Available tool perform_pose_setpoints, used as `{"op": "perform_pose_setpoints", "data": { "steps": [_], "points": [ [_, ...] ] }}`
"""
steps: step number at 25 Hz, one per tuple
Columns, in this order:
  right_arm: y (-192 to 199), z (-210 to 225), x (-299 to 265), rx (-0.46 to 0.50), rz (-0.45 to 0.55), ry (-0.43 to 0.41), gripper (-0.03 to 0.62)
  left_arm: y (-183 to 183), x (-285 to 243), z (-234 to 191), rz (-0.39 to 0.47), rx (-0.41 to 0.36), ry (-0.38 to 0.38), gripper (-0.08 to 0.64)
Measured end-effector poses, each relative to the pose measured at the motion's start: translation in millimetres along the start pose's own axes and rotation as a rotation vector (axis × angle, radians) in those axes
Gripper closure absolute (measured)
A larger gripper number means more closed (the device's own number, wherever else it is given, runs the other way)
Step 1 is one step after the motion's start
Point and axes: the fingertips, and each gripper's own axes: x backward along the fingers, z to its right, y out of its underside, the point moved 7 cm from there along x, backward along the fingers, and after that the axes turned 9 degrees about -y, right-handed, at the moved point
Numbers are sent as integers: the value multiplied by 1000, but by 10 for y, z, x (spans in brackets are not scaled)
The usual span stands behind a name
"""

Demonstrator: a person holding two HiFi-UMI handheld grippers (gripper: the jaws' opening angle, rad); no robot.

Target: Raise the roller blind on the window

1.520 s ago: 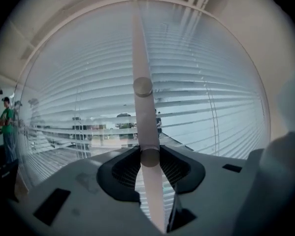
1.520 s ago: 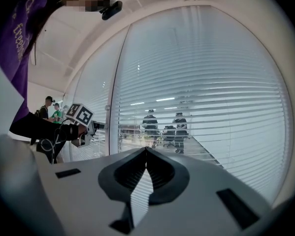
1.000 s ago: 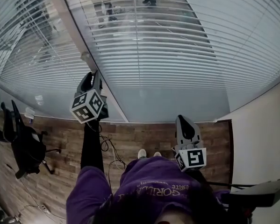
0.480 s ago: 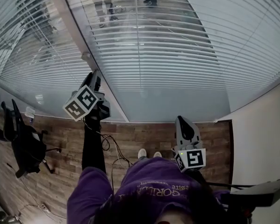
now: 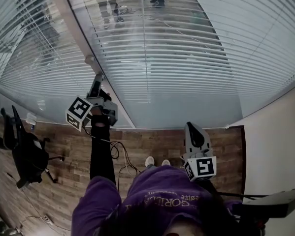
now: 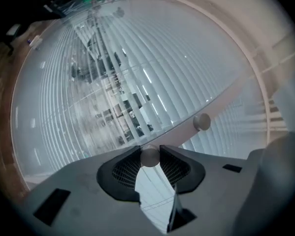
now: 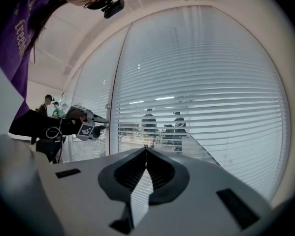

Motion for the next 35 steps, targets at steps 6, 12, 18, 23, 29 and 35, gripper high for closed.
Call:
{"op": "perform_pose_setpoints", "data": {
  "steps": [6,12,18,23,29,35],
  "points": [
    [-10,12,12,4,1,6,594,37,4,-50,5,228,17,445],
    [-15,22,4,5,-3,7,594,49,1,-57,32,225,48,445],
    [-9,15,-23,5,-12,-1,594,-7,67,75,96,-324,27,445],
    [2,-5,-51,0,-15,-8,594,-24,101,208,89,-823,-16,443],
    [1,23,-57,-6,-21,0,594,78,77,222,34,-1246,-86,440],
    [-15,19,-80,-1,-21,0,594,181,-19,244,100,-1492,-183,440]
  ]
}}
